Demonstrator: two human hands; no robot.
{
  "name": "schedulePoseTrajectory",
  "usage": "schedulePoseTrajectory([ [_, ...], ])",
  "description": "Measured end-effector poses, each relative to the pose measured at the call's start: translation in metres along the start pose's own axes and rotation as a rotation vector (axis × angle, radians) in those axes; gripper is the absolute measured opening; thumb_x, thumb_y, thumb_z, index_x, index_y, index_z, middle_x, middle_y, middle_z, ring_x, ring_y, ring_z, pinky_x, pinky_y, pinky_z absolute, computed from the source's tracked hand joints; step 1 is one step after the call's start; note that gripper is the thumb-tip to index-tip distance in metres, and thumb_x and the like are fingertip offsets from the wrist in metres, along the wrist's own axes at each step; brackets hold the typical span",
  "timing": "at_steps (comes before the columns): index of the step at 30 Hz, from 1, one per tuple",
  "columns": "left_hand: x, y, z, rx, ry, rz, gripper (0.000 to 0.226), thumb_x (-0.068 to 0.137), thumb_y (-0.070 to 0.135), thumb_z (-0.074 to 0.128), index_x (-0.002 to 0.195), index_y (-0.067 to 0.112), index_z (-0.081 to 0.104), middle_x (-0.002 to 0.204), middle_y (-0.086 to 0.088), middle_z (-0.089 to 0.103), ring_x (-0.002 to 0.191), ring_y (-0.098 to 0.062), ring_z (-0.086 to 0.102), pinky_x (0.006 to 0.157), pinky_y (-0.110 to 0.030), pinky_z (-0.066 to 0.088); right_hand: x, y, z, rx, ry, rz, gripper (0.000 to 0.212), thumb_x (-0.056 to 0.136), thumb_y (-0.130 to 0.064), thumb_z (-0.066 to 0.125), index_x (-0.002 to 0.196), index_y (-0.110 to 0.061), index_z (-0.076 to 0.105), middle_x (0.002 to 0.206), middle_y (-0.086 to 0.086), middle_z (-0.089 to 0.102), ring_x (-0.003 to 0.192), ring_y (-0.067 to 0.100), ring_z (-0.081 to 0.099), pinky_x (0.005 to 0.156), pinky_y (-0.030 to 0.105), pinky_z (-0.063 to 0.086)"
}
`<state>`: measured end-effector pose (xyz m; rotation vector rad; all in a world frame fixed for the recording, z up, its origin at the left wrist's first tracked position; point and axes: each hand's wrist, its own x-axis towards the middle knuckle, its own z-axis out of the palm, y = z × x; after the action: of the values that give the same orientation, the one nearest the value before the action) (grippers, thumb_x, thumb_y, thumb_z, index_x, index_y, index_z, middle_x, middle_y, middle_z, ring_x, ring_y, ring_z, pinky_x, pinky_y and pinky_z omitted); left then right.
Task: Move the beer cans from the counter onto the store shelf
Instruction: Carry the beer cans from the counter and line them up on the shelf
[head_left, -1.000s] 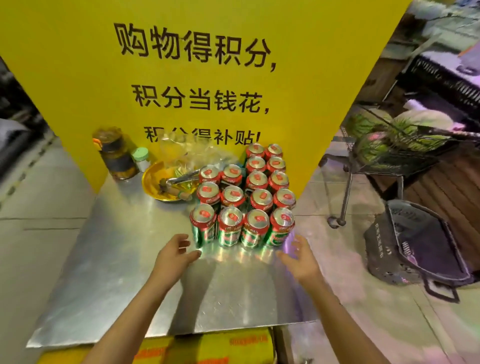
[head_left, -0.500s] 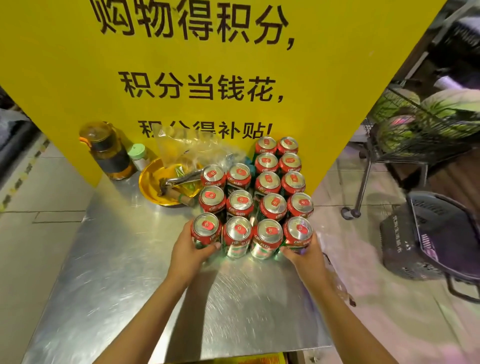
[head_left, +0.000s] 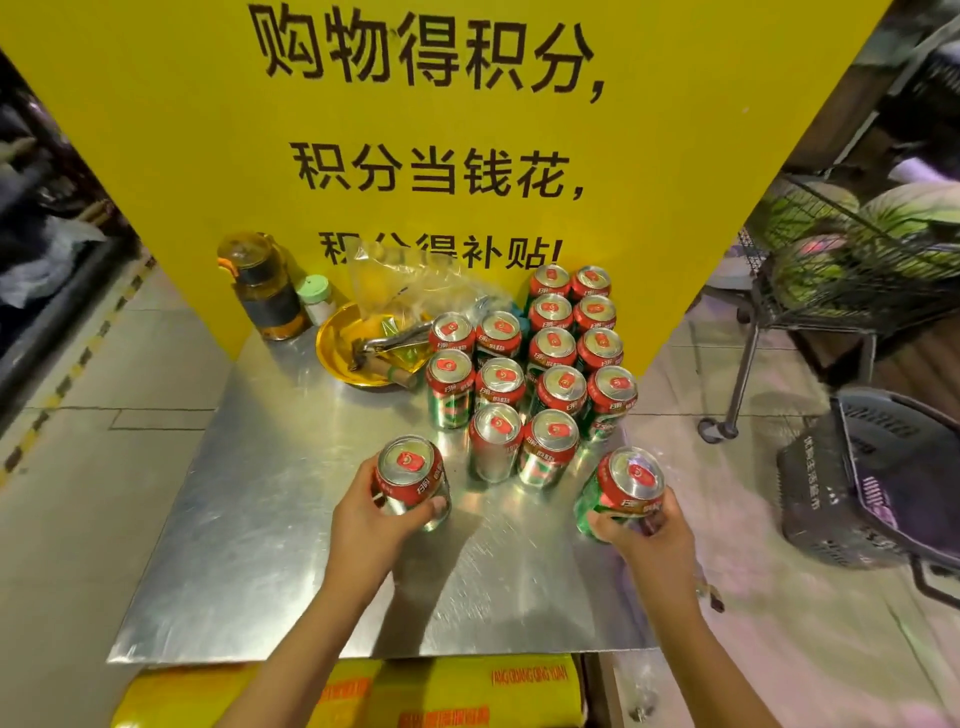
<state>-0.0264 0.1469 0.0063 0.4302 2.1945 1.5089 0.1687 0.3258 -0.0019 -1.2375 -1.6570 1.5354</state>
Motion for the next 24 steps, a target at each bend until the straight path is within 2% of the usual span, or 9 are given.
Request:
schedulePoseTrajectory([
  [4,-0.061,0.014,-0.023,-0.114,0.105,-0.002,0.061,0.067,0.012,0.081,0.117,0.028,0.049,0.109,0.007,0.06,0.107,-0.017,0.054,0.081,-0.018,0.042,-0.026,-0.025,-0.001,0.032,-0.141,-0.03,0.062,0.063,0.007,0.079,0.115,-0.017,0.054,0.11,0.002,0.065,0.098,0.011,0.062,0.094,0.033,0.048],
  [7,-0.111,0.017,-0.041,-0.214,0.252,-0.023,0.06,0.063,0.013,0.084,0.112,0.028,0.053,0.108,0.005,0.063,0.107,-0.019,0.058,0.08,-0.02,0.045,-0.05,-0.04,0.006,0.023,-0.304,-0.092,0.065,0.061,0.005,0.08,0.116,-0.019,0.055,0.112,0.0,0.064,0.101,0.01,0.06,0.086,0.021,0.046],
  [9,-0.145,0.018,-0.055,-0.277,0.363,-0.022,0.069,0.052,0.023,0.088,0.113,0.025,0.057,0.109,0.002,0.066,0.103,-0.015,0.062,0.076,-0.018,0.049,-0.066,-0.049,0.016,0.019,-0.433,-0.135,0.069,0.059,0.0,0.083,0.119,-0.019,0.056,0.113,0.001,0.065,0.104,0.012,0.061,0.089,0.026,0.047],
  [12,-0.195,0.019,-0.079,-0.326,0.537,-0.021,0.071,0.046,0.028,0.087,0.111,0.025,0.059,0.106,0.003,0.068,0.097,-0.01,0.064,0.077,-0.02,0.049,-0.094,-0.06,0.043,0.001,-0.61,-0.187,0.072,0.047,-0.021,0.088,0.113,-0.026,0.057,0.11,-0.003,0.065,0.101,0.011,0.061,0.084,0.024,0.048],
  [14,-0.227,0.017,-0.098,-0.354,0.654,-0.028,0.065,0.045,0.028,0.086,0.104,0.032,0.058,0.102,0.008,0.068,0.092,-0.004,0.064,0.078,-0.022,0.049,-0.116,-0.066,0.065,-0.024,-0.726,-0.207,0.081,0.042,-0.033,0.085,0.118,-0.024,0.056,0.111,-0.004,0.065,0.102,0.01,0.061,0.079,0.02,0.047],
  [18,-0.281,0.007,-0.14,-0.413,0.897,-0.058,0.055,0.061,0.005,0.083,0.099,0.035,0.056,0.1,0.011,0.065,0.092,-0.003,0.061,0.08,-0.024,0.046,-0.166,-0.081,0.112,-0.033,-0.931,-0.239,0.064,0.057,-0.007,0.086,0.113,-0.02,0.059,0.103,-0.001,0.068,0.086,-0.002,0.063,0.068,0.011,0.049],
  [20,-0.306,-0.001,-0.166,-0.442,1.022,-0.065,0.056,0.062,0.008,0.083,0.106,0.031,0.057,0.103,0.011,0.064,0.095,-0.003,0.059,0.085,-0.027,0.045,-0.194,-0.089,0.143,-0.048,-1.048,-0.254,0.061,0.058,-0.004,0.085,0.112,-0.019,0.06,0.1,0.0,0.068,0.079,-0.005,0.063,0.063,0.008,0.049],
  [22,-0.327,-0.009,-0.195,-0.44,1.122,-0.081,0.077,0.048,0.027,0.088,0.118,0.025,0.055,0.108,0.01,0.063,0.098,-0.005,0.058,0.085,-0.027,0.045,-0.227,-0.099,0.176,-0.059,-1.162,-0.285,0.067,0.049,-0.022,0.087,0.11,-0.023,0.061,0.099,-0.002,0.069,0.084,0.0,0.065,0.067,0.014,0.052],
  [24,-0.345,-0.018,-0.227,-0.439,1.213,-0.105,0.091,0.038,0.032,0.09,0.121,0.025,0.052,0.109,0.01,0.061,0.1,-0.007,0.057,0.088,-0.029,0.045,-0.261,-0.109,0.212,-0.067,-1.265,-0.302,0.076,0.038,-0.039,0.081,0.11,-0.025,0.062,0.099,-0.005,0.07,0.088,0.004,0.065,0.071,0.017,0.052],
])
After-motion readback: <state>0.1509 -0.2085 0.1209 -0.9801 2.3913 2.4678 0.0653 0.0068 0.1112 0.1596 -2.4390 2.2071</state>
